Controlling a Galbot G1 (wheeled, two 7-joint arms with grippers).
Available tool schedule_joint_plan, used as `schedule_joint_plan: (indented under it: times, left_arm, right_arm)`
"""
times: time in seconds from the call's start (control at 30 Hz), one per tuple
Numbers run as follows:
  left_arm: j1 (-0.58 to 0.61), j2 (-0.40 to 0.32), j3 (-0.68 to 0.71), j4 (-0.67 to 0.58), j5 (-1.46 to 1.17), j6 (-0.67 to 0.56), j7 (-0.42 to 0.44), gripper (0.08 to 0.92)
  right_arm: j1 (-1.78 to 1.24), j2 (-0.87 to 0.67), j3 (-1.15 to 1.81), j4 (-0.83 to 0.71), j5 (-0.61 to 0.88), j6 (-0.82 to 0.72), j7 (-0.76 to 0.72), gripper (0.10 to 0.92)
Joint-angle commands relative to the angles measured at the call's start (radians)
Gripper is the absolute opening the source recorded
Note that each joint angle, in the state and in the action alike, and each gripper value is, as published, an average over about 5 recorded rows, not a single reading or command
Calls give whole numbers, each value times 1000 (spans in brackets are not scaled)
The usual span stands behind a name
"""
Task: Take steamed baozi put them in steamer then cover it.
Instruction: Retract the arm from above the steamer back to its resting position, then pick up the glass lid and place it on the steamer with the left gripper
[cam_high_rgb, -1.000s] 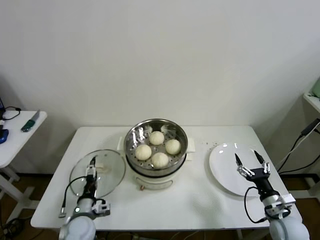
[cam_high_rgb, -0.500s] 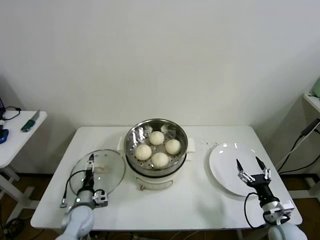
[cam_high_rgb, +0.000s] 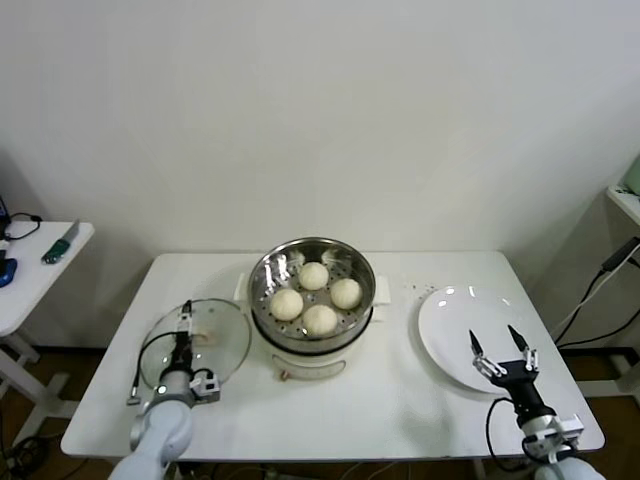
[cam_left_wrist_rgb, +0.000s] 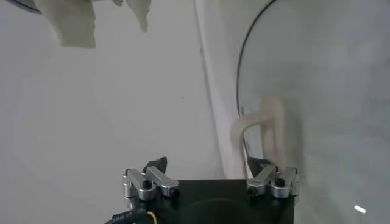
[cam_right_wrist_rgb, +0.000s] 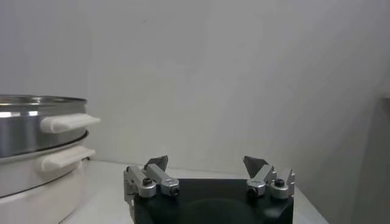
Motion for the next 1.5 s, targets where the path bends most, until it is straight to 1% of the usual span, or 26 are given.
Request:
schedule_joint_plan:
  times: [0.03, 0.1, 0.17, 0.6, 0.8, 0.9, 1.0, 1.23, 1.5]
  left_arm:
    - [-21, -1, 9, 31, -28, -2, -6, 823]
    - [-20, 0, 9, 28, -29, -4, -6, 817]
    - [-18, 0, 8, 23, -34, -5, -9, 786]
    - [0, -1, 9, -2, -62, -15, -22, 402]
    - [29, 18, 3, -100, -75, 17, -22, 229]
    - [60, 38, -4, -172, -69, 60, -21, 163]
    - [97, 58, -18, -246, -58, 107, -26, 146]
    - [182, 107, -69, -410, -47, 214, -44, 146]
    - [215, 204, -55, -612, -63, 323, -6, 146]
  right_arm:
    - [-7, 13, 5, -3, -12, 3, -5, 823]
    - [-8, 16, 5, -3, -15, 4, -6, 823]
    - [-8, 17, 5, -5, -18, 4, -8, 823]
    - [1, 35, 3, -15, -33, 7, -13, 823]
    - [2, 37, 7, -18, -34, 10, -13, 823]
    - [3, 34, 7, -18, -34, 11, -13, 823]
    - [5, 26, 7, -15, -34, 11, -14, 823]
    - [22, 2, 5, -20, -32, 8, -13, 823]
    - [80, -40, -29, -50, -34, -3, -5, 823]
